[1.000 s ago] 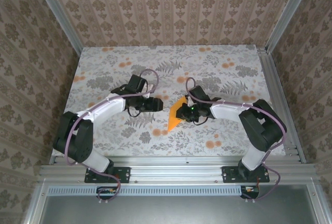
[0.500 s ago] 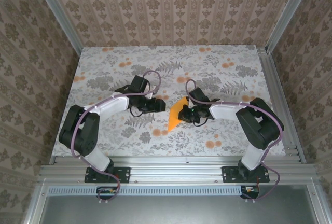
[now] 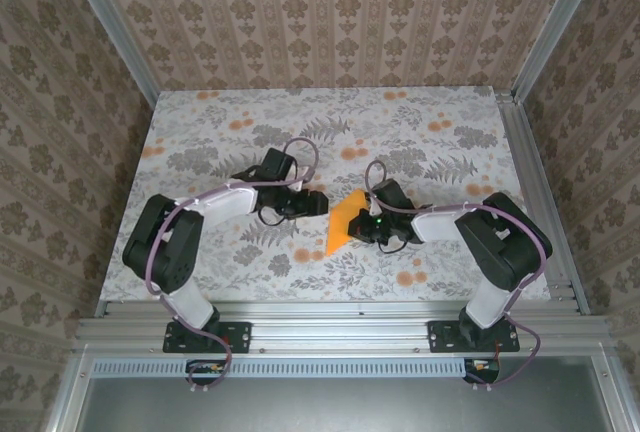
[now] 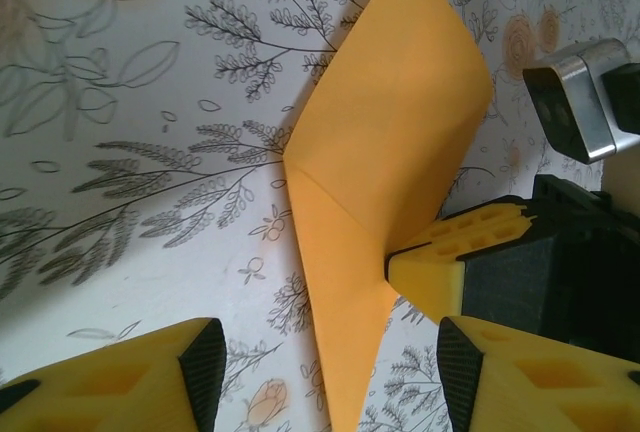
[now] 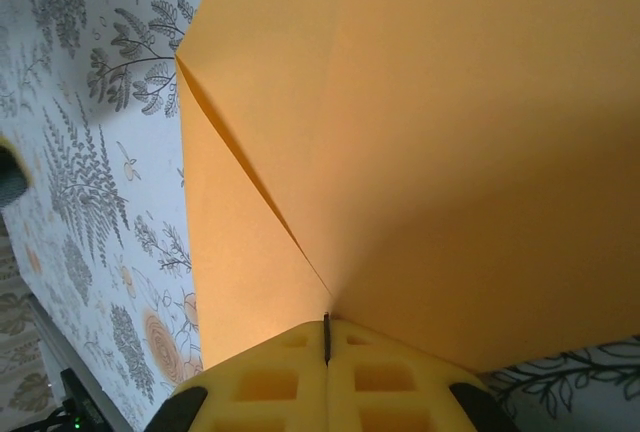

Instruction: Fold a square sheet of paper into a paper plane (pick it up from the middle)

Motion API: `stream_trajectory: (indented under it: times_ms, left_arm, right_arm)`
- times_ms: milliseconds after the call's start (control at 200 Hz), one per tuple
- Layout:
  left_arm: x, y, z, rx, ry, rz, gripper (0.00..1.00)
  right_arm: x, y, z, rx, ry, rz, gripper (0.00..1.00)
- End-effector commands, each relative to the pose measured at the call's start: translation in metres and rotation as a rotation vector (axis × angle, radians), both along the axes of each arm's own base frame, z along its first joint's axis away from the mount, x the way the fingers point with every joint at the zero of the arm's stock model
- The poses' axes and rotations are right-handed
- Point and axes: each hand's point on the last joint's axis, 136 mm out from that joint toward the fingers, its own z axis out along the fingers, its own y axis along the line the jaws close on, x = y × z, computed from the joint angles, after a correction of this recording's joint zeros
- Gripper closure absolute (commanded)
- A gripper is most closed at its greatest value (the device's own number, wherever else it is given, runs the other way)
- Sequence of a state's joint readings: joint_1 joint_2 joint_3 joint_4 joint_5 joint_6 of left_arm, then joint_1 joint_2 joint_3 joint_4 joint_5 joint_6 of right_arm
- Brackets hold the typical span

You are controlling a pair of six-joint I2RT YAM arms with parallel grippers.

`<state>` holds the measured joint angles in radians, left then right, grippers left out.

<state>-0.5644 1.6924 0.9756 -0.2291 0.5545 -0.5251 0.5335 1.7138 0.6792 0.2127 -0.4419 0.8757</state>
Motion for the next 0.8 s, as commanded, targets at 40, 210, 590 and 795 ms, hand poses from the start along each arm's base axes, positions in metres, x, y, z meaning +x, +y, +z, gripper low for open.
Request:
stream_trajectory:
  times_ms: [40, 210, 590, 795]
  left_arm:
    - [-0.001, -0.010, -0.014, -0.024, 0.053, 0.030, 0.42]
    - [0.006, -0.019, -0.021, -0.021, 0.064, 0.093, 0.47]
    - [0.008, -0.034, -0.040, 0.033, 0.072, 0.123, 0.56]
    - [0.008, -0.043, -0.036, 0.010, 0.067, 0.110, 0.64]
  right_arm:
    - [-0.014, -0.019, -0.023, -0.038, 0.061, -0.043, 1.00]
    - [-0.018, -0.021, -0.026, -0.032, 0.060, -0.045, 1.00]
    - [-0.018, -0.025, -0.025, -0.023, 0.047, -0.047, 1.00]
    - [-0.019, -0.027, -0.028, -0.027, 0.050, -0.048, 1.00]
